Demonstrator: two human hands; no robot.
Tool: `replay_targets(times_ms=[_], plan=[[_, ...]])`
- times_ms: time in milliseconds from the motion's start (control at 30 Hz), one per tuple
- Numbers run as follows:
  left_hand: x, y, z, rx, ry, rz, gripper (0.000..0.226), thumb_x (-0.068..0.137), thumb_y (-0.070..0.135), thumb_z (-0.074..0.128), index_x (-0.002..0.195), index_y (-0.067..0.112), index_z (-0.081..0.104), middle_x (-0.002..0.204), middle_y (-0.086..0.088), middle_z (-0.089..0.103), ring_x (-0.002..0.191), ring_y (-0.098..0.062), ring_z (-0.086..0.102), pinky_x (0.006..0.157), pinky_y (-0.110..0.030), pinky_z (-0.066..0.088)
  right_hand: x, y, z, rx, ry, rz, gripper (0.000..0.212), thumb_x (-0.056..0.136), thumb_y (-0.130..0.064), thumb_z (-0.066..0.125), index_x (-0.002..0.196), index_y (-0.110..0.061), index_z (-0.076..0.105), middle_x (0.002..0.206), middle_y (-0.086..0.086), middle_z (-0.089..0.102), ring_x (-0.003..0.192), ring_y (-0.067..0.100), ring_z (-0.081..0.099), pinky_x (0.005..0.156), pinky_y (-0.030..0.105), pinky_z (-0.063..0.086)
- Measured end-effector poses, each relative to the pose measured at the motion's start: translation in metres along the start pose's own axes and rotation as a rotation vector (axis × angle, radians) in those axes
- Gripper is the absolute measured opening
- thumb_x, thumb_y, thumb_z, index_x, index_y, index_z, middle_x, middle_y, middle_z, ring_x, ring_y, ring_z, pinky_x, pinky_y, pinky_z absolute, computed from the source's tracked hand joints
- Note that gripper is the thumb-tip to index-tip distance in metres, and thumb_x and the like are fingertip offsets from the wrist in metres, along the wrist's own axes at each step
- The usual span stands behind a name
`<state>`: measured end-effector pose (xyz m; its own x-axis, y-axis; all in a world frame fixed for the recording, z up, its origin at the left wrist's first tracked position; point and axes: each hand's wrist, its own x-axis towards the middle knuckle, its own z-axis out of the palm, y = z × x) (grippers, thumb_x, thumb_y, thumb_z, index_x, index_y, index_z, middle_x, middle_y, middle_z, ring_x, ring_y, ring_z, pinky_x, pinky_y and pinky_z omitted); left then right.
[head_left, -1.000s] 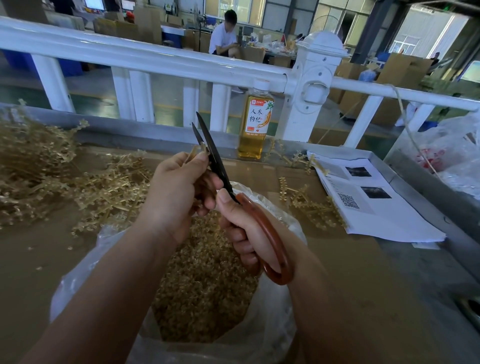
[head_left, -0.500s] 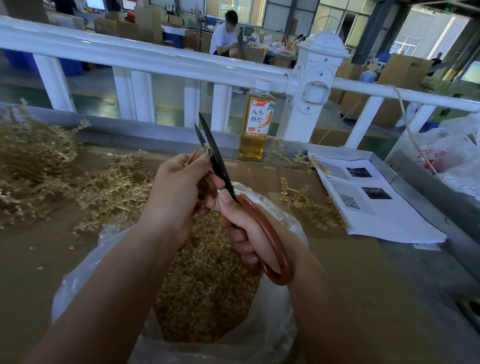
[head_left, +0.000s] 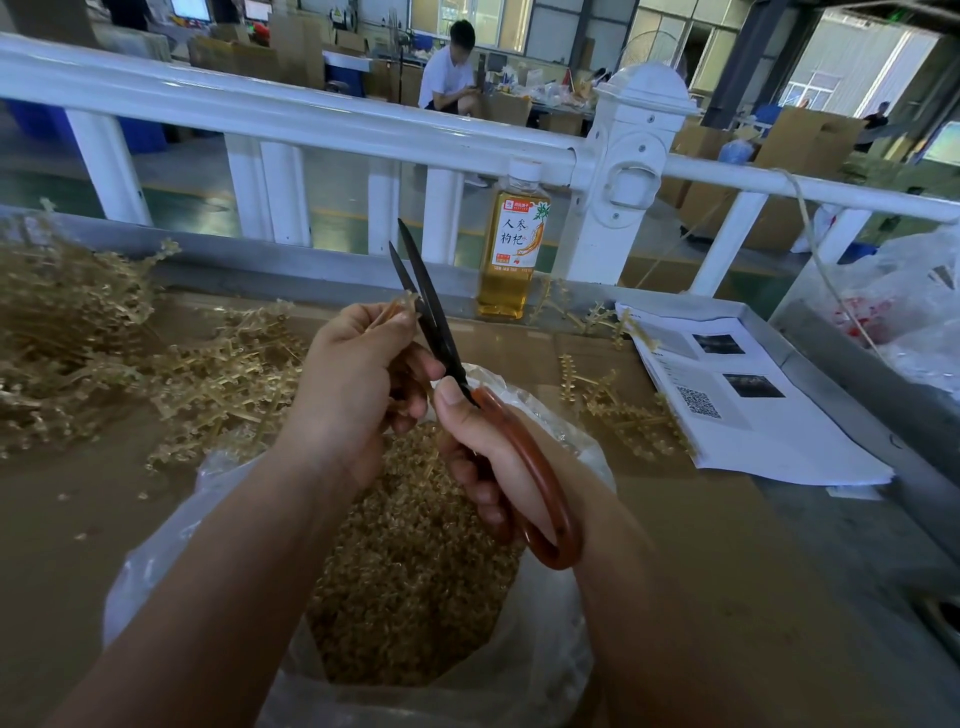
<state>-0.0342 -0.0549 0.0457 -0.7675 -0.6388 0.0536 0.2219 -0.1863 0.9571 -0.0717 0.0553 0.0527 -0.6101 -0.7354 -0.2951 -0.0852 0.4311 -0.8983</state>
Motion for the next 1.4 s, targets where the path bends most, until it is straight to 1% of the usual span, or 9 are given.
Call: replay_targets(times_ms=[67,233,367,500,867,1000,1100,1267,1400], plan=[[0.000,-0.001,0.001,0.003,0.008,0.002,0.018,0.096,0.014,0.043,0.079,0.013,0.048,0.044,0.002,0.056,0.029,-0.009,0.039,0.034,-0.012,0.026,-0.002,-0.003,0.000,0.053,-0.016,-0.009,0.043,0.096,-0.049,0.028,0.076,-0.014,0.042,0.062,0.002,0.033,0.044,0.011,0.032,0.043,0.021,0.025],[-0.001,-0.002,0.001,0.022,0.003,0.013,0.017,0.096,0.014,0.044,0.080,0.012,0.047,0.044,0.002,0.056,0.029,-0.010,0.039,0.034,-0.013,0.026,-0.008,-0.008,-0.005,-0.016,0.038,0.038,0.047,0.092,-0.054,0.036,0.113,-0.014,0.050,0.066,0.005,0.042,0.051,0.014,0.037,0.050,0.024,0.032],[0.000,-0.002,0.000,0.033,0.009,0.028,0.017,0.096,0.013,0.044,0.079,0.013,0.047,0.044,0.001,0.056,0.028,-0.010,0.039,0.033,-0.013,0.026,-0.003,-0.007,-0.003,-0.076,-0.021,0.054,0.046,0.091,-0.056,0.030,0.097,-0.012,0.043,0.066,0.005,0.042,0.050,0.014,0.036,0.048,0.024,0.031],[0.001,-0.002,-0.001,0.054,0.013,0.044,0.016,0.095,0.013,0.045,0.079,0.012,0.047,0.044,0.000,0.056,0.027,-0.010,0.038,0.032,-0.013,0.026,0.002,0.001,-0.002,-0.095,-0.028,-0.001,0.037,0.089,-0.059,0.028,0.075,-0.028,0.042,0.067,0.001,0.045,0.049,0.010,0.037,0.048,0.022,0.032],[0.000,0.000,0.000,0.042,0.000,0.076,0.016,0.095,0.011,0.043,0.080,0.011,0.048,0.043,0.000,0.056,0.027,-0.010,0.038,0.032,-0.012,0.025,0.006,0.011,-0.005,-0.026,-0.020,-0.049,0.033,0.089,-0.059,0.033,0.076,-0.031,0.045,0.065,-0.001,0.051,0.045,0.009,0.039,0.046,0.022,0.035],[0.001,0.000,0.000,0.053,-0.040,0.050,0.016,0.094,0.011,0.045,0.078,0.011,0.049,0.043,-0.001,0.056,0.028,-0.011,0.038,0.032,-0.012,0.025,0.004,0.009,-0.008,-0.011,0.016,-0.078,0.028,0.091,-0.056,0.036,0.093,-0.033,0.051,0.063,-0.001,0.052,0.044,0.009,0.040,0.041,0.017,0.036],[0.001,-0.001,0.001,0.056,-0.072,0.022,0.019,0.093,0.011,0.046,0.074,0.011,0.050,0.044,-0.001,0.057,0.028,-0.011,0.038,0.032,-0.012,0.024,0.002,0.011,-0.009,0.022,0.054,-0.094,0.025,0.090,-0.057,0.040,0.084,-0.036,0.053,0.061,-0.002,0.051,0.044,0.008,0.041,0.044,0.020,0.035],[0.001,-0.001,0.001,0.016,-0.089,-0.022,0.025,0.093,0.011,0.045,0.069,0.010,0.050,0.044,-0.001,0.056,0.028,-0.011,0.038,0.033,-0.010,0.024,0.001,0.007,-0.006,0.165,0.002,-0.087,0.039,0.096,-0.046,0.036,0.073,-0.016,0.047,0.057,0.003,0.037,0.037,0.006,0.036,0.039,0.017,0.030],[-0.001,-0.001,0.002,-0.029,-0.095,-0.026,0.024,0.094,0.008,0.043,0.072,0.010,0.050,0.045,-0.001,0.056,0.030,-0.009,0.040,0.034,-0.010,0.026,0.005,0.003,-0.006,0.091,-0.004,-0.037,0.041,0.095,-0.050,0.031,0.086,-0.013,0.046,0.060,0.006,0.034,0.047,0.017,0.031,0.046,0.027,0.027]])
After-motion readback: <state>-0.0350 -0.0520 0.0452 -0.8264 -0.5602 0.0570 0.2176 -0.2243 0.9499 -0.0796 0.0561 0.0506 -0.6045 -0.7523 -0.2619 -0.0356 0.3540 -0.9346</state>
